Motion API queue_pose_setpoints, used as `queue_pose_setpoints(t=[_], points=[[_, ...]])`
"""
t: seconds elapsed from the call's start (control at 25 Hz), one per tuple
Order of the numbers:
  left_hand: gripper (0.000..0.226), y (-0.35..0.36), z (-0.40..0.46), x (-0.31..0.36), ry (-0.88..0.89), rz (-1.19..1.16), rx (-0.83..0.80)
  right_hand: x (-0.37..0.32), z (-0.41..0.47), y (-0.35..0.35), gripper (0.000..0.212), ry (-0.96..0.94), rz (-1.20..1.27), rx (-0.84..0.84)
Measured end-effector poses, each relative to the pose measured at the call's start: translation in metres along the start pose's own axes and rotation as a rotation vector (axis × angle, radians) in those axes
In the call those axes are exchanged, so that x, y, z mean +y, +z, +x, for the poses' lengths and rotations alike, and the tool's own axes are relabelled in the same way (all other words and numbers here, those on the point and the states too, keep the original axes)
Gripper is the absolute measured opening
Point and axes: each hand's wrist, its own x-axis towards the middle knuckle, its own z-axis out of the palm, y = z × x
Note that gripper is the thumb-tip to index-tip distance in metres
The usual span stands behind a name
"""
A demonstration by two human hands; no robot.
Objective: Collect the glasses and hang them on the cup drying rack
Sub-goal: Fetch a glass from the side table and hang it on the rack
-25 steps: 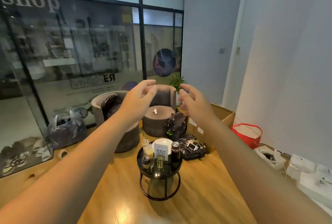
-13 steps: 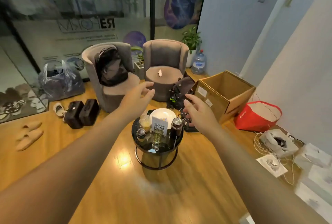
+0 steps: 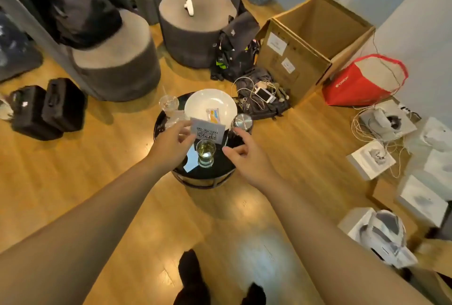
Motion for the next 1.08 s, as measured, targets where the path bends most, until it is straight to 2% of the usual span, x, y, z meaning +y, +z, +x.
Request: queue_pose_setpoints(t=[0.28, 0.48, 0.84, 1.08], points=[[0.044, 0.076, 0.102, -0.097, -0.049, 0.035, -0.095, 0.077, 0.137, 0.040, 0.065, 0.099, -0.024, 0.011], [0.052, 0.126, 0.144, -0.153, 0.025, 0.172, -0.086, 0.124, 0.190, 0.062, 0.063, 0.119, -0.066, -0.014], [0.111, 0.191, 0.184, -0.198, 0.037, 0.251, -0.071, 0.173, 0.225, 0.095, 0.060, 0.207, 0.023, -0.052], [0.135, 0.211, 0.190, -0.209, -0.031, 0.210, -0.068, 0.181, 0.231, 0.108, 0.052, 0.306, 0.142, -0.009]])
